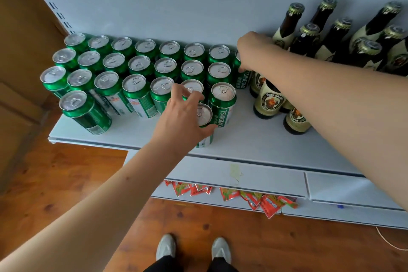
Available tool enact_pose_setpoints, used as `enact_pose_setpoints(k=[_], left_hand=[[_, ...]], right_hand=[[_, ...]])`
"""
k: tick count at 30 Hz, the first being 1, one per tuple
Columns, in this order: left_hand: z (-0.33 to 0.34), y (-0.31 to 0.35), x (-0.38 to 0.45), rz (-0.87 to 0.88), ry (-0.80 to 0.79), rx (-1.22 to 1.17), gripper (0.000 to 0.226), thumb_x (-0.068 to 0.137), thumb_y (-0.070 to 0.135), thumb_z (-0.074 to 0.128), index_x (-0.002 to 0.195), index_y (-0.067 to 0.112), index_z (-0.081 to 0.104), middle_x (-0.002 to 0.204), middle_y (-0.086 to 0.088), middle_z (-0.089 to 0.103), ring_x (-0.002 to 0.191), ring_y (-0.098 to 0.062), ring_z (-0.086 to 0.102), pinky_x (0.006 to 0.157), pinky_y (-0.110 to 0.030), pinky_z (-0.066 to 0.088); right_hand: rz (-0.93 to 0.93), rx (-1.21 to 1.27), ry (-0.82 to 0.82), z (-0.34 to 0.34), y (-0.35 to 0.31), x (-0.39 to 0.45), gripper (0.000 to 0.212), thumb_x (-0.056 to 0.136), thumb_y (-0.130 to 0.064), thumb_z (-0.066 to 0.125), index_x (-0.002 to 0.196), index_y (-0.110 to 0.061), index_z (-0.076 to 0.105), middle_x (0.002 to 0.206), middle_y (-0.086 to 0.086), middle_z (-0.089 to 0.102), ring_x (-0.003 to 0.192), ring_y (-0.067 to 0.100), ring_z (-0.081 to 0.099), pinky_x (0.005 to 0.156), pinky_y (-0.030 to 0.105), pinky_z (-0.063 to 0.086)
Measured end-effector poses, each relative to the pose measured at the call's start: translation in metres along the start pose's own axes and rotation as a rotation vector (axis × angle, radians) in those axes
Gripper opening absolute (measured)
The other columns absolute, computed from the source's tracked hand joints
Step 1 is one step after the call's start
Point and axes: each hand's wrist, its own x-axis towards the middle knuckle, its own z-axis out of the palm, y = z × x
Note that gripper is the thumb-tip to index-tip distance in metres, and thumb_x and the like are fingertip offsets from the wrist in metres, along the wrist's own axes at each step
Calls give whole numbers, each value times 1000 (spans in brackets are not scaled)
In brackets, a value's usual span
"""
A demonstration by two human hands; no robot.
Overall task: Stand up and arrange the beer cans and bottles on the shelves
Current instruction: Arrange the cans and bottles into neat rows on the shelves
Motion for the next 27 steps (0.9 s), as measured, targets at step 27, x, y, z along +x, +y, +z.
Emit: enact_pose_setpoints(k=[27], left_hand=[[-22, 35, 47, -29, 47, -528, 37, 93, 34, 58, 128, 24, 53, 116, 9, 63, 100, -4, 61, 78, -25, 48]], right_hand=[[-121, 507, 307, 48, 31, -148, 63, 71, -45, 75, 116, -14, 43, 93, 2, 59, 85, 26, 60, 60, 34, 44]])
